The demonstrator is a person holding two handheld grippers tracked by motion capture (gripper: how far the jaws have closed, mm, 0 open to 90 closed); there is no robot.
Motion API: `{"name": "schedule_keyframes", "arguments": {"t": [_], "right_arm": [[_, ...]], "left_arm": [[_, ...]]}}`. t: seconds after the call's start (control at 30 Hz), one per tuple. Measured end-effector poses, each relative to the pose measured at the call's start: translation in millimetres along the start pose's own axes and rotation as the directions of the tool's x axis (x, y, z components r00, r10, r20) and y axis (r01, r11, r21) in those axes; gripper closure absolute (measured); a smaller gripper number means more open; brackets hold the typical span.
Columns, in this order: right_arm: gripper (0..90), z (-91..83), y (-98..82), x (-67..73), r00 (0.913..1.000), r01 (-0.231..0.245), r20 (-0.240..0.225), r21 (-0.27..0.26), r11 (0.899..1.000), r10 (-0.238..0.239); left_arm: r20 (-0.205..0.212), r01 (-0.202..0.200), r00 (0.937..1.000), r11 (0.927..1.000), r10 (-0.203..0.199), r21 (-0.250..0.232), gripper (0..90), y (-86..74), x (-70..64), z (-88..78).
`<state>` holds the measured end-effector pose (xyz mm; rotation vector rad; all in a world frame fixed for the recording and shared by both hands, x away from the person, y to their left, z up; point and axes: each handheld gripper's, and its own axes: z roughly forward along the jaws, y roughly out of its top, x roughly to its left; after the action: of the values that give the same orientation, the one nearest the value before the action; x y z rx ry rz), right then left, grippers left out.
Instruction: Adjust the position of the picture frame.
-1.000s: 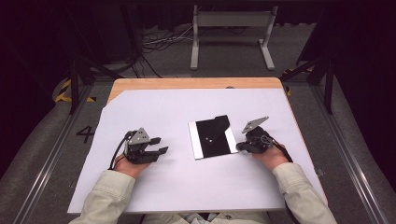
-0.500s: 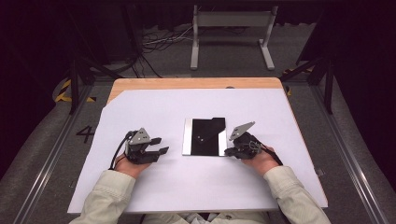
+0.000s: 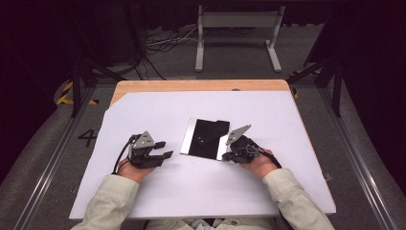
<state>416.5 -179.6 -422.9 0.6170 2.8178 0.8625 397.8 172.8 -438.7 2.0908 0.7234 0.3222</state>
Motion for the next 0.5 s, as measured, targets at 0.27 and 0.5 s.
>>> {"name": "schedule_keyframes", "arguments": {"t": [0.27, 0.5], "right_arm": [[90.0, -15.7, 10.6, -20.4, 0.9989, -0.024, 0.039, -0.056, 0.998, 0.027], [90.0, -23.0, 21.7, -49.6, 0.994, -0.059, 0.087, -0.08, 0.995, 0.066]], "left_arm": [[-0.007, 0.018, 0.9998, 0.9998, -0.018, -0.003, 50.0, -4.0, 1.1, -4.5], [-0.012, 0.042, 0.999, 0.9989, -0.042, -0.018, 50.1, -8.6, 0.1, -12.5]]}}
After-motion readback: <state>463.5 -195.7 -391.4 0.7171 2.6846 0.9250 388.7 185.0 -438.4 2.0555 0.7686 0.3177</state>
